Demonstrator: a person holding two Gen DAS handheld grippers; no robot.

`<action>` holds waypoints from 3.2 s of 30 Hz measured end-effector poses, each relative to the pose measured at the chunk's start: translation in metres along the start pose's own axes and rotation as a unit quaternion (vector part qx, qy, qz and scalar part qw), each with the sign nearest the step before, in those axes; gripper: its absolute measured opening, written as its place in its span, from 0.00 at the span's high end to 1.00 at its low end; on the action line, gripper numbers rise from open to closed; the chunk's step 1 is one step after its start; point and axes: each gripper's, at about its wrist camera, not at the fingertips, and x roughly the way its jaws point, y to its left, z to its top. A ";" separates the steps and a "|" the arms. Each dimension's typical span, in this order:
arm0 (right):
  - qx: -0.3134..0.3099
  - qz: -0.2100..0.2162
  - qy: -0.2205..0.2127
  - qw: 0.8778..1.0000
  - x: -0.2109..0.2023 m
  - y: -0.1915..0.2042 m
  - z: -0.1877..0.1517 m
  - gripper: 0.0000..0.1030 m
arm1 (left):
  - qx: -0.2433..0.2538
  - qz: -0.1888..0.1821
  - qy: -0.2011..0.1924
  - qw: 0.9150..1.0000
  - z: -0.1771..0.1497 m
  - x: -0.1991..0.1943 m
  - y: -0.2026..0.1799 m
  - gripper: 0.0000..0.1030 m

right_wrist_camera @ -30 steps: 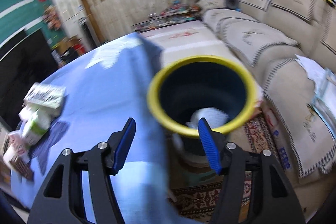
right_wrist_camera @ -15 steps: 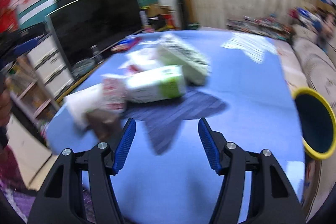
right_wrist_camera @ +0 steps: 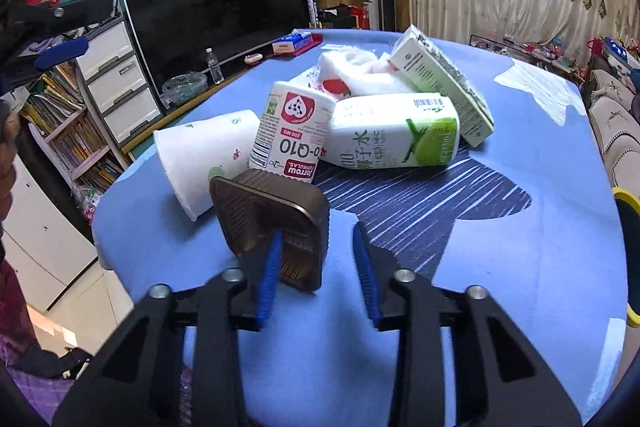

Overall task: Collect trash
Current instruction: 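Grasp the brown metal tin with the right gripper, then carry the brown tin over the bin and open the right gripper, then grasp the white lotion bottle with the left gripper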

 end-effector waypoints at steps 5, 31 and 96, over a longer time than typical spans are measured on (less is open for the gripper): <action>0.021 0.001 -0.002 1.000 0.000 -0.008 0.000 0.96 | -0.003 -0.007 0.009 1.000 -0.005 0.007 -0.001 0.05; 0.295 -0.305 -0.068 0.903 -0.107 -0.305 -0.038 0.96 | 0.018 -0.036 0.041 0.998 -0.015 0.035 -0.043 0.05; 0.332 -0.298 -0.097 0.890 -0.120 -0.297 -0.053 0.56 | 0.124 -0.076 0.154 0.977 -0.039 0.158 -0.154 0.53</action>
